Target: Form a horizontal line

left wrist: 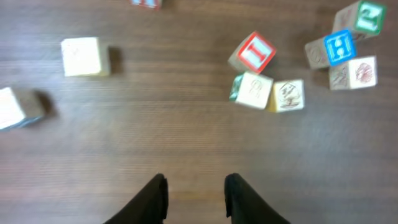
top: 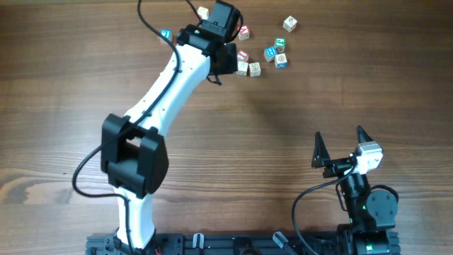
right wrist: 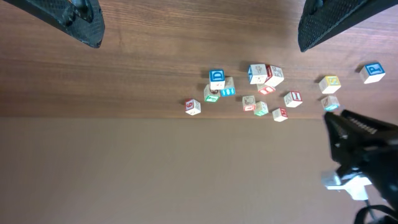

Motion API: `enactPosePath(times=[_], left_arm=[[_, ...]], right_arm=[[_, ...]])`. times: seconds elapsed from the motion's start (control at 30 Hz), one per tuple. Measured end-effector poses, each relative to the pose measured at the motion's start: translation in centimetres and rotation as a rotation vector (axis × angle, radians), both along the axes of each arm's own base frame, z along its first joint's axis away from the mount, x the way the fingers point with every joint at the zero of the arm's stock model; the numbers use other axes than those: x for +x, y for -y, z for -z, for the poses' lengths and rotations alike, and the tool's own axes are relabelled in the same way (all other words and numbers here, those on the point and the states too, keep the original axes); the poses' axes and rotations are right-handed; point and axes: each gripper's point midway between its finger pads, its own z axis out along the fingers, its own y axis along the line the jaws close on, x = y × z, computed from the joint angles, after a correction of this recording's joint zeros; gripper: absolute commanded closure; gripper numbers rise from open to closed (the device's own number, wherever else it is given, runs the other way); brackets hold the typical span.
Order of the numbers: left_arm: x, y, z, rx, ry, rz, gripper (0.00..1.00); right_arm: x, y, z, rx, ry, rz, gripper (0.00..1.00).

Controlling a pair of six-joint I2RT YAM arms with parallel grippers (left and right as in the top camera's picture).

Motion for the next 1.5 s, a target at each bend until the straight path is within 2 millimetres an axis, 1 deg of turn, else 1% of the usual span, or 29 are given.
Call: enactPosePath(times=[0.07,0.1,0.13,0.2,0.27,0.3,0.37,0.4,0.5,0.63,0.77,0.8,0.9,0.97,1.07,1.13,1.27,1.5], left_arm=[[-1.1,-1.1,0.3,0.031,-0.052,0.018,0.46],[-1.3,-1.4,0.5,0.032,-0.070,0.019,0.46],[-1.2,-1.6,0.6,0.024,-0.070,0.020,0.42],[0.0,-1.4,0.3,-0.005,-0.032,0.017,0.41],[2.1,-0.3,0.2,-0.047,0.044,0.025,0.39],[3.3,0.5,0.4,-0.070,0.083,0.030,0.39],[4.5,1.2,1.4,-0.084,0.108,0.034,0.39],[5.1,1.5,2.2,-0.088,0.117,0.036,0.38],[5.9,1.9,4.2,-0.091,0.118,0.037,0.38],[6.7,2.7,5.6,-0.105,0.130,0.046,0.38],[6.4,4.3,6.4,-0.109,0.128,0.073,0.36],[5.9,5.1,7.0,-0.105,0.118,0.092,0.36],[5.1,6.1,8.6,-0.095,0.087,0.116,0.37],[4.7,6.2,9.7,-0.083,0.062,0.122,0.40],[4.7,6.1,9.7,-0.082,0.063,0.124,0.41],[4.7,6.1,9.7,-0.082,0.064,0.125,0.44],[5.4,5.9,9.4,-0.064,0.096,0.115,0.50],[5.3,5.2,9.6,-0.028,0.092,0.100,0.51]], right_arm=[[0.0,0.0,0.0,0.000,0.000,0.000,0.00],[0.0,0.0,0.0,0.000,0.000,0.000,0.00],[0.0,0.0,0.0,0.000,0.000,0.000,0.00],[0.0,0.0,0.0,0.000,0.000,0.000,0.00],[0.0,0.0,0.0,0.000,0.000,0.000,0.00],[0.0,0.0,0.0,0.000,-0.001,0.000,0.00],[0.0,0.0,0.0,0.000,0.000,0.000,0.00],[0.0,0.0,0.0,0.000,0.000,0.000,0.00],[0.0,0.0,0.0,0.000,0.000,0.000,0.01],[0.0,0.0,0.0,0.000,0.000,0.000,0.01],[0.0,0.0,0.0,0.000,0.000,0.000,0.00],[0.0,0.0,0.0,0.000,0.000,0.000,0.00],[0.0,0.0,0.0,0.000,0.000,0.000,0.00],[0.0,0.0,0.0,0.000,0.000,0.000,0.00],[0.0,0.0,0.0,0.000,0.000,0.000,0.01],[0.0,0.0,0.0,0.000,0.000,0.000,0.00],[0.0,0.0,0.0,0.000,0.000,0.000,0.00],[0.0,0.0,0.0,0.000,0.000,0.000,0.00]])
